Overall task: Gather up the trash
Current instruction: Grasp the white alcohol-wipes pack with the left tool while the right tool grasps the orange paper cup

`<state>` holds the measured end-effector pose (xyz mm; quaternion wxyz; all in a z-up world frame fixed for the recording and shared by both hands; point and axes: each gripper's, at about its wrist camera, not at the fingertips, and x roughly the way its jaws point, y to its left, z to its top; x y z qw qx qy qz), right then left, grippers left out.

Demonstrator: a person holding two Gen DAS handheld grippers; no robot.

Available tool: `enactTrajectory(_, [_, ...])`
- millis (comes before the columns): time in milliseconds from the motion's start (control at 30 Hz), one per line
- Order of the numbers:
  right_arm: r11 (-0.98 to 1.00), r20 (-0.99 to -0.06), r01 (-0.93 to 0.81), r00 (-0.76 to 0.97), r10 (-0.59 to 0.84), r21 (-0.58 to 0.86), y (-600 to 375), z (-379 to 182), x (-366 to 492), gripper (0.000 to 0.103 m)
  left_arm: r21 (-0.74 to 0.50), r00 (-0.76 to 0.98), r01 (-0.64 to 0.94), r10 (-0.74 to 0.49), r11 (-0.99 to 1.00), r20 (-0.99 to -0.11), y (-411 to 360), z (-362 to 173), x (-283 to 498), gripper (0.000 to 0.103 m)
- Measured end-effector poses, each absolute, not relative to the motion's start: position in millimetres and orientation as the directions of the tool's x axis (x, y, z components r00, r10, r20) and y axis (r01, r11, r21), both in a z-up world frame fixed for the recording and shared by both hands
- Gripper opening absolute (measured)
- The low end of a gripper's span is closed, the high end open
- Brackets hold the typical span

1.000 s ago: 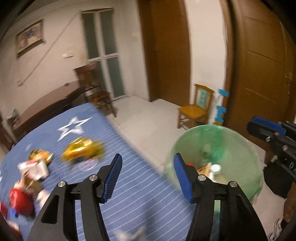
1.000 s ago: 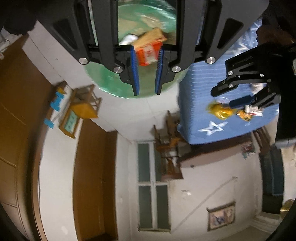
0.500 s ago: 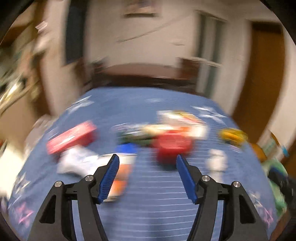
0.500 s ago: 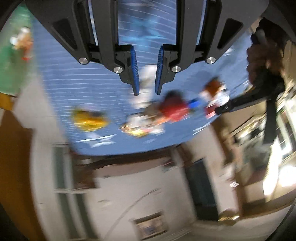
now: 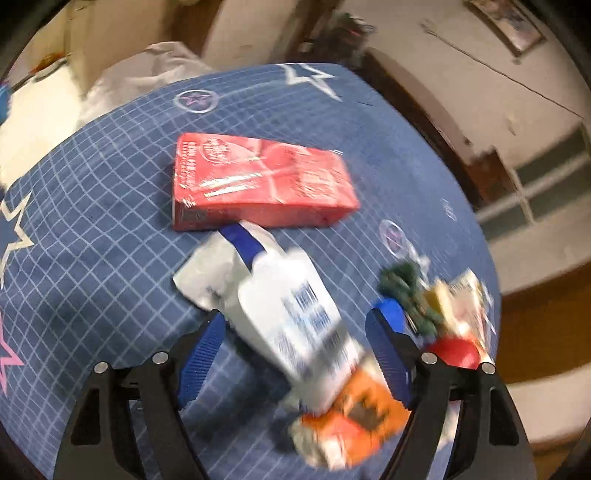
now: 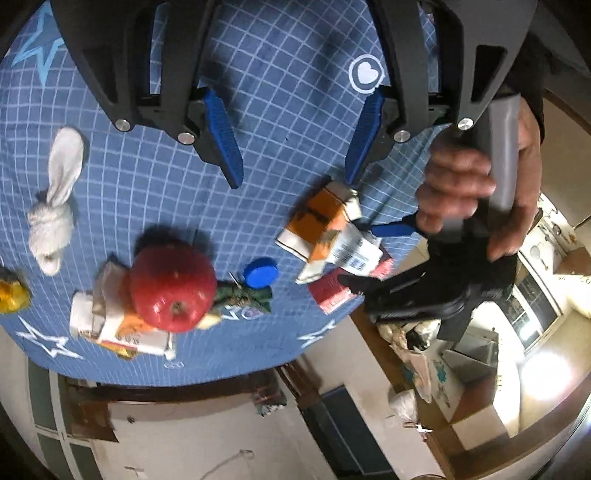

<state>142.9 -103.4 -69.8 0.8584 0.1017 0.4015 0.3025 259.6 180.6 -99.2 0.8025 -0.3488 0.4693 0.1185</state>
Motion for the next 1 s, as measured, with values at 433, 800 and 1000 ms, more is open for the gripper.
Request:
enactTrajectory(433, [0.826, -0.648, -0.406, 0.515, 0.561, 0.392, -97.6, -80.4, 145.8, 0.056, -0.388, 0.546, -0.447, -0.097, 0.806, -0.832, 162.3, -116.2, 264.3, 0.04])
enactTrajectory(800, [0.837, -0.672, -0.324, 0.499, 0.548, 0.442, -56.8, -88.0, 162.6, 0.076, -0.473, 0.727, -0.401, -0.041, 0.785, -0.685, 226.8, -66.9, 156.2, 0.032])
enactTrajectory(1000, [0.933, -0.746, -0.207, 0.56, 0.359, 0.294, -21.6, -96.9, 182.7, 0.077, -0.445, 0.741, -0.396, -0.006, 0.803, -0.671, 229.9, -55.4, 133.0, 0.032])
